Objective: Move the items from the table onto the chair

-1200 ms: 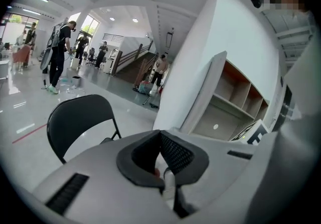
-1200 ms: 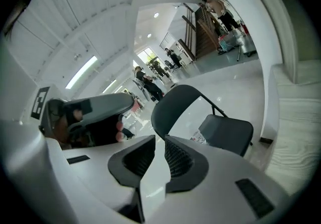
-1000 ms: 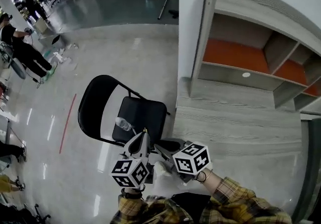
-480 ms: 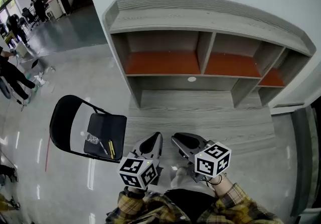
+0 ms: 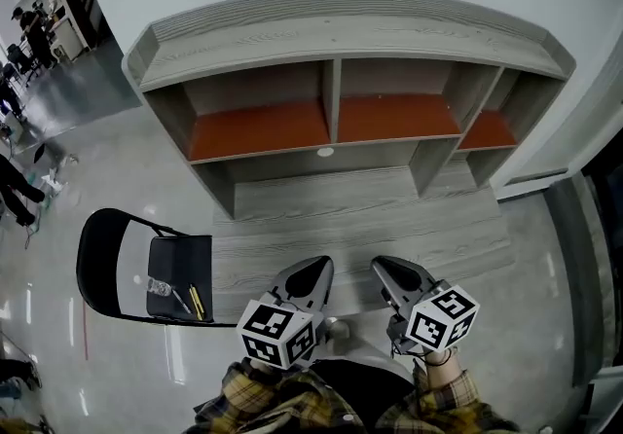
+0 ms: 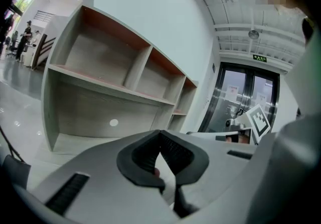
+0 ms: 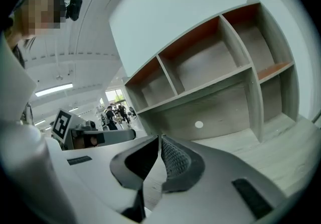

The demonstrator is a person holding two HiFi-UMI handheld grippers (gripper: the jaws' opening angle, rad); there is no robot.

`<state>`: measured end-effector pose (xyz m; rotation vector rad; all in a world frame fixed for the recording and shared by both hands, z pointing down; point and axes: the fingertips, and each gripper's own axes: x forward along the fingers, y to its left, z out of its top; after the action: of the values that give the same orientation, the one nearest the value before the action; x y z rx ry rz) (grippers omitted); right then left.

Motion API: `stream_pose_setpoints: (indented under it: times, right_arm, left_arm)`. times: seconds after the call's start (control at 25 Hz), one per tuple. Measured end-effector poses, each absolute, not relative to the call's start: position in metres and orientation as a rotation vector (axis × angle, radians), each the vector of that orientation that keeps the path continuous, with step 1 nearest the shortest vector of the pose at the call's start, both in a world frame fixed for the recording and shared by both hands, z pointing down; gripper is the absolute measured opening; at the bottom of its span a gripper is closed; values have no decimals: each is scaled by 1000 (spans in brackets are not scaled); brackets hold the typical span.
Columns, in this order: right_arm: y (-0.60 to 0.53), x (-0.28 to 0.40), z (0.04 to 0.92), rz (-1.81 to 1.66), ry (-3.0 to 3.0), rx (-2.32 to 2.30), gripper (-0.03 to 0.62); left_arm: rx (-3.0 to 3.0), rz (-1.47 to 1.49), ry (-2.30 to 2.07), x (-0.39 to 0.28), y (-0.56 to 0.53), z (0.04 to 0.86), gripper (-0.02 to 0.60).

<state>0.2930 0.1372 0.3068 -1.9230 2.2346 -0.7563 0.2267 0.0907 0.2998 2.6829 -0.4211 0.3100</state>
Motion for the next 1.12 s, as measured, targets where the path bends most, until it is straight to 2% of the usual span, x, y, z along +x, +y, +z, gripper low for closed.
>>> stream_pose_setpoints:
  times: [0.32,1.12]
  right_arm:
    - [141,309,309,-769,2126,-2020,18]
    - [129,306,305,-764,2254,-2016,17]
  left_arm:
    - [2690,337,-302,246,83,295,3]
    - [2692,356,-335,244,70,297,3]
